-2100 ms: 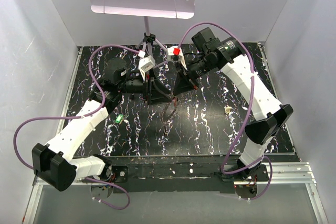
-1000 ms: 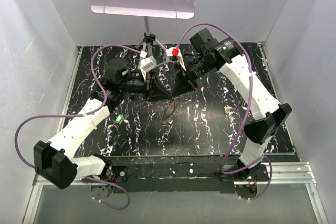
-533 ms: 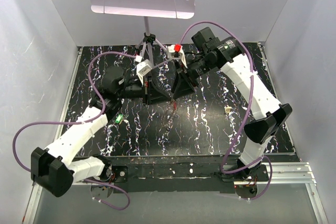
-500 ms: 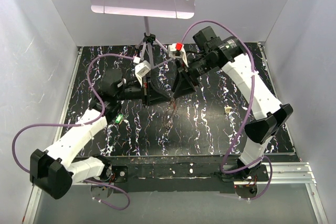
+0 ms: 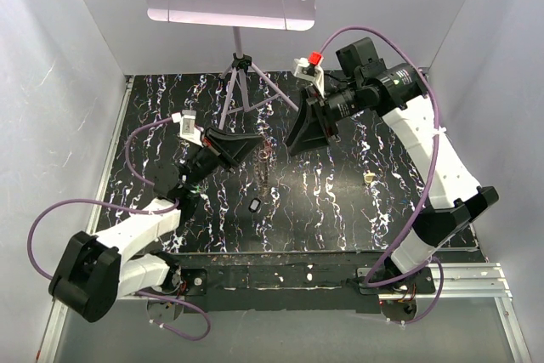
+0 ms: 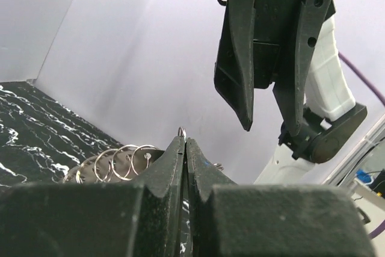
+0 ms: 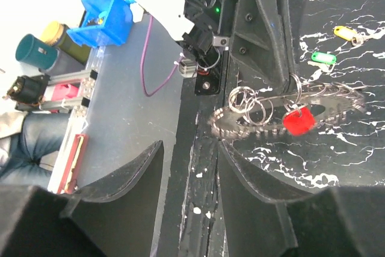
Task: Put the keys on the keyring
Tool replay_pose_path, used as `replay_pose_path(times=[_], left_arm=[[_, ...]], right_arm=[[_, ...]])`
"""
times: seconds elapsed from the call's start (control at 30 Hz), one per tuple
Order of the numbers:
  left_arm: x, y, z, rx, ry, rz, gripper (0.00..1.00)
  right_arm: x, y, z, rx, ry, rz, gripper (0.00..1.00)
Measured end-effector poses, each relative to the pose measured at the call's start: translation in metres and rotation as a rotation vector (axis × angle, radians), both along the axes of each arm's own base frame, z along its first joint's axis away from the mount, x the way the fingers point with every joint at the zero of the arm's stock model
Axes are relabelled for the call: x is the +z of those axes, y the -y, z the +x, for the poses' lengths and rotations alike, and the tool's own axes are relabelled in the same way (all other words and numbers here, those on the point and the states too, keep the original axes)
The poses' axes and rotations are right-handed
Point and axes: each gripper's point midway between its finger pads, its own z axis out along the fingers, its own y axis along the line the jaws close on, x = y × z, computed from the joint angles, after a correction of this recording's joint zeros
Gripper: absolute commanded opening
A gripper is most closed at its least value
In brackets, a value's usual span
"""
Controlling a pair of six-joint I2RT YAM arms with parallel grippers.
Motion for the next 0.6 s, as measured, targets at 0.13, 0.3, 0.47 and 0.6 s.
replay_pose_path(times=[0.13, 0.3, 0.47, 0.6], left_arm=[[0.005, -0.001, 0.004, -0.001, -0.02, -0.047, 0.0], [0.024, -0.003, -0.001, -0.014, 0.021, -0.089, 0.0], [0.029, -0.003, -0.005, -0.025, 0.031, -0.1, 0.0], [0.029, -0.002, -0.006, -0.033, 0.029, -0.1, 0.0]], right_arm=[[0.003, -0.007, 0.009, -0.029, -0.039, 0.011, 0.48], [-0.003, -0.015, 0.024, -0.087, -0.049, -0.005, 0.48], [-0.004, -0.021, 0.038, -0.128, -0.018, -0.001, 0.48], [0.0, -0.024, 0.044, -0.131, 0.014, 0.024, 0.49]])
